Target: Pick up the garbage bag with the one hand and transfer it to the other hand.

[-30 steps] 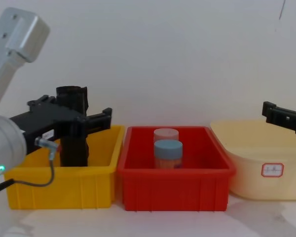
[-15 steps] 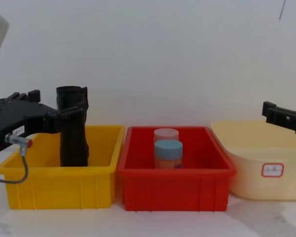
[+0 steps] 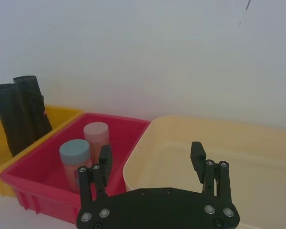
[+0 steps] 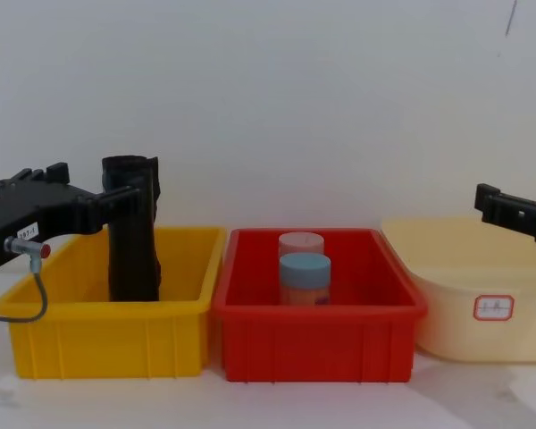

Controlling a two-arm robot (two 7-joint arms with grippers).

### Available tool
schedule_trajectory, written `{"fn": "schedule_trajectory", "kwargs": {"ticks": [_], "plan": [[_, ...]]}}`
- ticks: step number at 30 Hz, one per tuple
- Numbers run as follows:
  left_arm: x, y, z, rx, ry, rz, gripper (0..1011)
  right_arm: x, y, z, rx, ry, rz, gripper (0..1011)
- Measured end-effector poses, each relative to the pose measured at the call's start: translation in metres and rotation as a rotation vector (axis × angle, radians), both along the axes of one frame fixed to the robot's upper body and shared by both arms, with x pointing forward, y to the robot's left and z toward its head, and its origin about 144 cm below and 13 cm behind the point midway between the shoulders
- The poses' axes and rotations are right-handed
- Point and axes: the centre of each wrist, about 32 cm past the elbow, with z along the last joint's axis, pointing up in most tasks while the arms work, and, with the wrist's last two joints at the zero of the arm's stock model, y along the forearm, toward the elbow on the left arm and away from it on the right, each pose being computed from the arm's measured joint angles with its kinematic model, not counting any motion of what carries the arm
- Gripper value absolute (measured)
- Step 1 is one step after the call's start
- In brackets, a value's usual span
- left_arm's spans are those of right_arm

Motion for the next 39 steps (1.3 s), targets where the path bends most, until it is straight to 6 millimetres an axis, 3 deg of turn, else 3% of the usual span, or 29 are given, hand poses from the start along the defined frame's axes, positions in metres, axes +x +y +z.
{"fn": "schedule_trajectory", "kwargs": {"ticks": [24, 39], "plan": [[0.035, 0.010, -0.024, -0.124, 0.005, -0.036, 1001, 0.000, 0.000, 0.000, 0.000, 0.000, 0.000, 999], [0.056, 0.009, -0.027, -0.144, -0.003, -0.070, 1001, 0.000, 0.000, 0.000, 0.000, 0.000, 0.000, 999]]}}
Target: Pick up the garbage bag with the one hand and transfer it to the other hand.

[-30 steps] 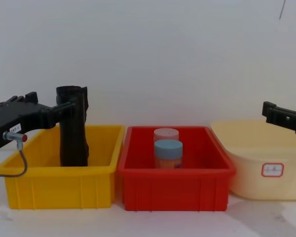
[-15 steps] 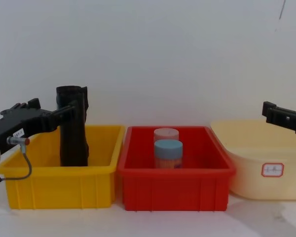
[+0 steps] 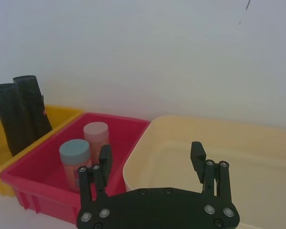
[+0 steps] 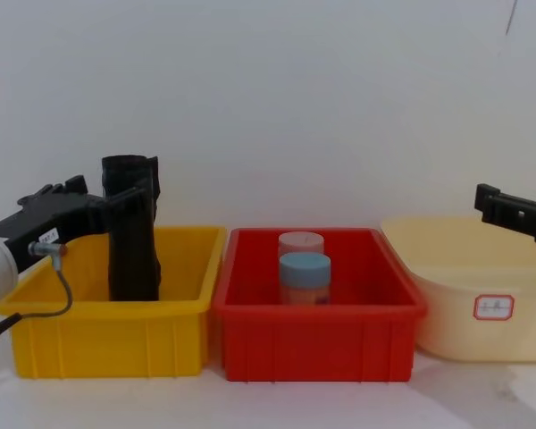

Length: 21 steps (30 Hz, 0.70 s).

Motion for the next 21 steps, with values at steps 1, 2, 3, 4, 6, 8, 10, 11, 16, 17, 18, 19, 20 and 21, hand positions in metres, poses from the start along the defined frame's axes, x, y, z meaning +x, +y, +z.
{"fn": "schedule_trajectory", "kwargs": {"ticks": [1, 2, 3, 4, 6, 8, 10, 11, 16, 17, 18, 19, 20, 21], "plan": [[0.002, 0.000, 0.000, 0.000, -0.001, -0.004, 1001, 0.000, 0.000, 0.000, 0.000, 0.000, 0.000, 999], [0.003, 0.000, 0.000, 0.000, -0.002, -0.006, 1001, 0.000, 0.000, 0.000, 0.000, 0.000, 0.000, 999], [0.004, 0.000, 0.000, 0.000, -0.002, -0.007, 1001, 0.000, 0.000, 0.000, 0.000, 0.000, 0.000, 1000], [0.005, -0.001, -0.001, -0.001, -0.002, -0.011, 1001, 0.000, 0.000, 0.000, 0.000, 0.000, 0.000, 999], [0.007, -0.001, -0.001, 0.000, -0.002, -0.017, 1001, 0.000, 0.000, 0.000, 0.000, 0.000, 0.000, 999], [0.009, -0.002, -0.001, 0.001, -0.002, -0.020, 1001, 0.000, 0.000, 0.000, 0.000, 0.000, 0.000, 999], [0.010, -0.002, -0.001, 0.005, 0.000, -0.026, 1001, 0.000, 0.000, 0.000, 0.000, 0.000, 0.000, 999], [0.011, -0.002, -0.001, 0.007, 0.001, -0.028, 1001, 0.000, 0.000, 0.000, 0.000, 0.000, 0.000, 999], [0.015, -0.004, -0.001, 0.022, 0.015, -0.042, 1001, 0.000, 0.000, 0.000, 0.000, 0.000, 0.000, 999], [0.015, -0.004, -0.001, 0.025, 0.018, -0.044, 1001, 0.000, 0.000, 0.000, 0.000, 0.000, 0.000, 999], [0.016, -0.005, -0.001, 0.027, 0.021, -0.047, 1001, 0.000, 0.000, 0.000, 0.000, 0.000, 0.000, 999], [0.017, -0.005, -0.001, 0.031, 0.026, -0.049, 1001, 0.000, 0.000, 0.000, 0.000, 0.000, 0.000, 999], [0.018, -0.005, -0.001, 0.032, 0.028, -0.051, 1001, 0.000, 0.000, 0.000, 0.000, 0.000, 0.000, 999], [0.019, -0.006, -0.001, 0.034, 0.030, -0.051, 1001, 0.000, 0.000, 0.000, 0.000, 0.000, 0.000, 999]]}}
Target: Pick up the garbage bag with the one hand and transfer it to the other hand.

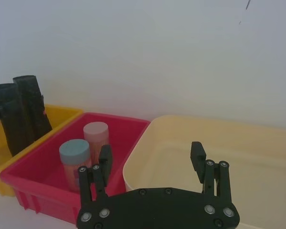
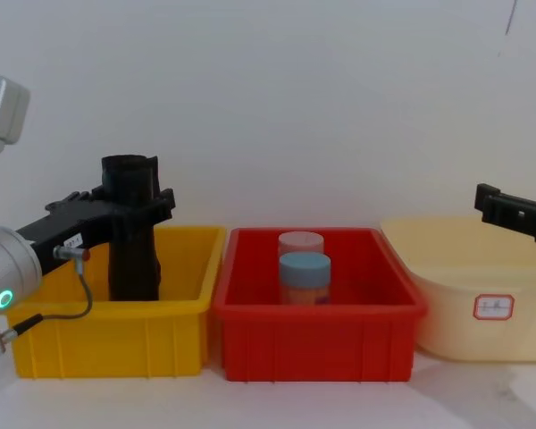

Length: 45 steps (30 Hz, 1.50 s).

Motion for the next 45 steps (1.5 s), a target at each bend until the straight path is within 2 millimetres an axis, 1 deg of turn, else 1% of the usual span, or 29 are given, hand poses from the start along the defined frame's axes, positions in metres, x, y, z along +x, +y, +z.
{"fn": "schedule_trajectory", "kwargs": {"ticks": [14, 15, 18, 20, 21, 22, 23, 24, 25, 27, 28, 29, 33, 36, 41, 45], "plan": [[0.005, -0.003, 0.003, 0.022, 0.017, 0.017, 998, 0.000, 0.000, 0.000, 0.000, 0.000, 0.000, 999], [0.006, -0.003, 0.003, 0.022, 0.018, 0.022, 968, 0.000, 0.000, 0.000, 0.000, 0.000, 0.000, 999], [0.006, -0.003, 0.004, 0.022, 0.020, 0.028, 932, 0.000, 0.000, 0.000, 0.000, 0.000, 0.000, 999], [0.006, -0.003, 0.004, 0.022, 0.022, 0.033, 867, 0.000, 0.000, 0.000, 0.000, 0.000, 0.000, 999], [0.006, -0.003, 0.004, 0.022, 0.022, 0.034, 867, 0.000, 0.000, 0.000, 0.000, 0.000, 0.000, 1000], [0.006, -0.003, 0.004, 0.022, 0.022, 0.034, 843, 0.000, 0.000, 0.000, 0.000, 0.000, 0.000, 999], [0.006, -0.004, 0.004, 0.023, 0.024, 0.036, 791, 0.000, 0.000, 0.000, 0.000, 0.000, 0.000, 999], [0.006, -0.004, 0.004, 0.023, 0.024, 0.036, 775, 0.000, 0.000, 0.000, 0.000, 0.000, 0.000, 999], [0.006, -0.004, 0.004, 0.024, 0.024, 0.036, 718, 0.000, 0.000, 0.000, 0.000, 0.000, 0.000, 999], [0.006, -0.004, 0.004, 0.024, 0.025, 0.036, 688, 0.000, 0.000, 0.000, 0.000, 0.000, 0.000, 1000], [0.006, -0.005, 0.004, 0.025, 0.026, 0.036, 619, 0.000, 0.000, 0.000, 0.000, 0.000, 0.000, 1000], [0.006, -0.005, 0.004, 0.025, 0.027, 0.035, 619, 0.000, 0.000, 0.000, 0.000, 0.000, 0.000, 999], [0.006, -0.006, 0.005, 0.028, 0.029, 0.034, 504, 0.000, 0.000, 0.000, 0.000, 0.000, 0.000, 999], [0.006, -0.006, 0.006, 0.029, 0.030, 0.031, 468, 0.000, 0.000, 0.000, 0.000, 0.000, 0.000, 999], [0.006, -0.007, 0.008, 0.034, 0.025, 0.023, 439, 0.000, 0.000, 0.000, 0.000, 0.000, 0.000, 999], [0.007, -0.006, 0.014, 0.050, 0.004, 0.005, 418, 0.000, 0.000, 0.000, 0.000, 0.000, 0.000, 999]]}}
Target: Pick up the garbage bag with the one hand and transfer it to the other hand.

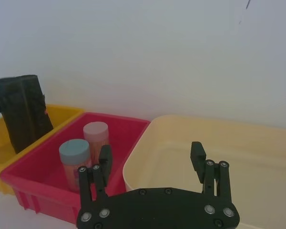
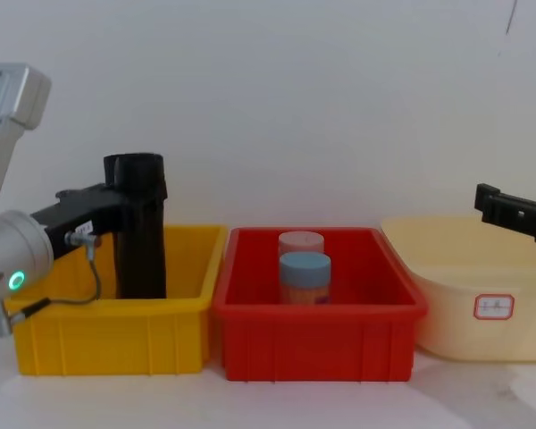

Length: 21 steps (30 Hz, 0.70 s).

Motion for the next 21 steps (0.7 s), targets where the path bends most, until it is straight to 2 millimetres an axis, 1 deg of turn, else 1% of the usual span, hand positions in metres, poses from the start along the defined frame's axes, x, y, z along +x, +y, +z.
{"fn": "schedule_trajectory", "kwargs": {"ticks": [6, 9, 21], "plan": [[0.004, 0.001, 0.015, 0.025, -0.052, -0.040, 399, 0.000, 0.000, 0.000, 0.000, 0.000, 0.000, 999], [0.007, 0.001, 0.030, 0.041, -0.097, -0.078, 398, 0.000, 0.000, 0.000, 0.000, 0.000, 0.000, 999], [0.017, -0.003, 0.070, 0.055, -0.202, -0.223, 398, 0.000, 0.000, 0.000, 0.000, 0.000, 0.000, 999]]}}
